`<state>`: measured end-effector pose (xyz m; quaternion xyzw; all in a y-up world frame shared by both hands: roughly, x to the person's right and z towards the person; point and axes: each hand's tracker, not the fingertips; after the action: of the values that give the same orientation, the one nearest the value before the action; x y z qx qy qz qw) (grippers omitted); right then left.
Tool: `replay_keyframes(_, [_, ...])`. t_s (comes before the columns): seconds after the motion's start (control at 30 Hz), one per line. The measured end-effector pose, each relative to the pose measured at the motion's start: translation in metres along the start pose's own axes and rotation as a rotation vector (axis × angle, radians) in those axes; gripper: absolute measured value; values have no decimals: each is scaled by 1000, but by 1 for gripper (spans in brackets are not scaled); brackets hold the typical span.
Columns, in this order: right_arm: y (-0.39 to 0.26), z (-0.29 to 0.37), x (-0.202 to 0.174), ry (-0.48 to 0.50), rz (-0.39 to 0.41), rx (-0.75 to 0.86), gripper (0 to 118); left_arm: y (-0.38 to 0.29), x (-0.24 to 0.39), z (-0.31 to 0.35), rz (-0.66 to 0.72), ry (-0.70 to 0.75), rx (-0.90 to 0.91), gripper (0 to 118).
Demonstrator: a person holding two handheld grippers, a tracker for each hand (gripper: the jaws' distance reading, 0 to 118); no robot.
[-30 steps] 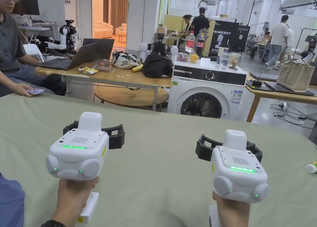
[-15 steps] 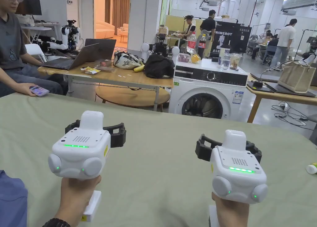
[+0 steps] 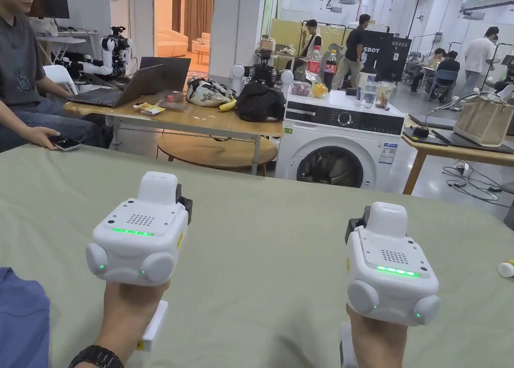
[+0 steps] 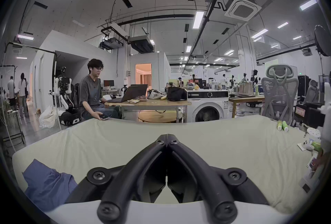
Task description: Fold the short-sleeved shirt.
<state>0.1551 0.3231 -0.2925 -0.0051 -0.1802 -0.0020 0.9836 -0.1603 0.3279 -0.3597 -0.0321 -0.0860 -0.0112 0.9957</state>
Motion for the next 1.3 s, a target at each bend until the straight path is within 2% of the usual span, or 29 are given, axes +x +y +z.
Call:
replay_keyframes(0.23, [3,-5,-5,19,-3,-41,0,0,-20,-1,24,28,-73,0])
replay_keyframes(0.37, [3,-6,-29,68,11,-54,0,2,-48,9,15,82,-104,0])
replay_keyframes(0.7, [-2,3,-140,286,25,-65,0,5,-151,54,-15,307,-207,0])
replay_keyframes(0.8, [-5,11,-175,355,29,-77,0,2,-186,68,45,294,-274,0])
replay_keyframes(0.9, [-13,12,-206,411,39,-95,0,-3,-218,80,75,349,-337,0])
replay_keyframes(1.1, [-26,24,-244,489,65,-126,0,-23,-278,83,169,332,-563,0])
replay_keyframes(1.13, [-28,26,-247,498,74,-130,0,-29,-287,81,195,309,-609,4])
replay_keyframes(1.17, [-31,27,-250,502,82,-135,0,-34,-293,81,234,269,-662,19])
replay_keyframes(1.2, [-34,27,-252,506,90,-140,0,-40,-300,76,262,240,-716,53])
replay_keyframes(1.23, [-37,28,-253,510,100,-147,0,-48,-306,71,288,227,-763,77])
replay_keyframes(1.27, [-38,28,-254,512,107,-152,0,-54,-308,68,291,221,-790,88])
replay_keyframes(1.3, [-40,28,-254,511,114,-159,0,-59,-304,71,277,215,-811,88])
